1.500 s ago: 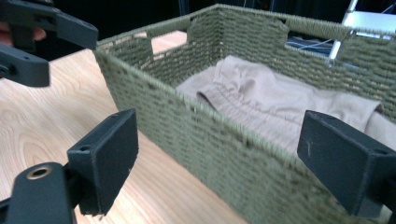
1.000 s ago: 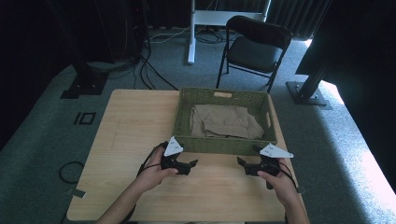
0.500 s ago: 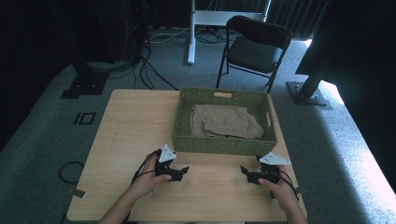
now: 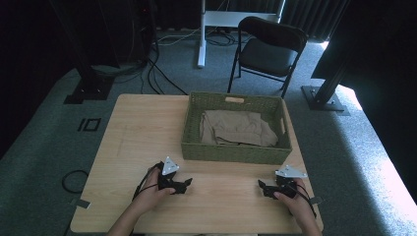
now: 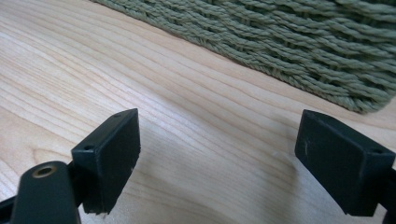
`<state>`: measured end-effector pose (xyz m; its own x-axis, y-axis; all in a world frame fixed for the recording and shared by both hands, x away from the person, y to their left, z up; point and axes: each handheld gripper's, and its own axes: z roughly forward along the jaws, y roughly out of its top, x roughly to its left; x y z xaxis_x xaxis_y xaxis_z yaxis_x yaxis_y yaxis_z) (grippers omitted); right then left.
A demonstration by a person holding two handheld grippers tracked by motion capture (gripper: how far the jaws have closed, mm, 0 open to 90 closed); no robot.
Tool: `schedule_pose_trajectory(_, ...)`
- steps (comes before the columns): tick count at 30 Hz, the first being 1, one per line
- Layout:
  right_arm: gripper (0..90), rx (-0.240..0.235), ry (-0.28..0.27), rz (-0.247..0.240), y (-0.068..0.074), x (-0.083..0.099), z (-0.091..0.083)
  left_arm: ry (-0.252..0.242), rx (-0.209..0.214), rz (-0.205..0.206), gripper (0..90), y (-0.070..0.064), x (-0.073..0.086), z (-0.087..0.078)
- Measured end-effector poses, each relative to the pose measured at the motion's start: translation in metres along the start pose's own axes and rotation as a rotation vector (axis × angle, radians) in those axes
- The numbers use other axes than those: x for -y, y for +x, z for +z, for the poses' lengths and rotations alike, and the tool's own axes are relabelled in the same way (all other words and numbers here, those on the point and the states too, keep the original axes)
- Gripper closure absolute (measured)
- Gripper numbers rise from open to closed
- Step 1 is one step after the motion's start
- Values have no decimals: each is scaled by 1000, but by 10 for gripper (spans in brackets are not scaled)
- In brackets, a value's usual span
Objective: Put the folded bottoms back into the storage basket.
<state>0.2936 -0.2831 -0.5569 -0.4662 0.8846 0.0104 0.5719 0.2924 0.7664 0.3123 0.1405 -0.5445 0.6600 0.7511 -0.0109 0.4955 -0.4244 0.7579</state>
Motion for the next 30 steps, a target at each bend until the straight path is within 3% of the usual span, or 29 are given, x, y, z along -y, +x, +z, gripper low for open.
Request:
schedule_pose_trajectory(4,139,38,50,32,-1,2,0,-2,-28,-62,182,4,4,-1)
schedule_pose_trajectory(15,130,50,52,42,-2,2,1,62,-166,-110,178,8,13,-2)
schedule_pose_trajectory(30,123,53,53,45,-2,2,1,68,-170,-117,139,8,12,0)
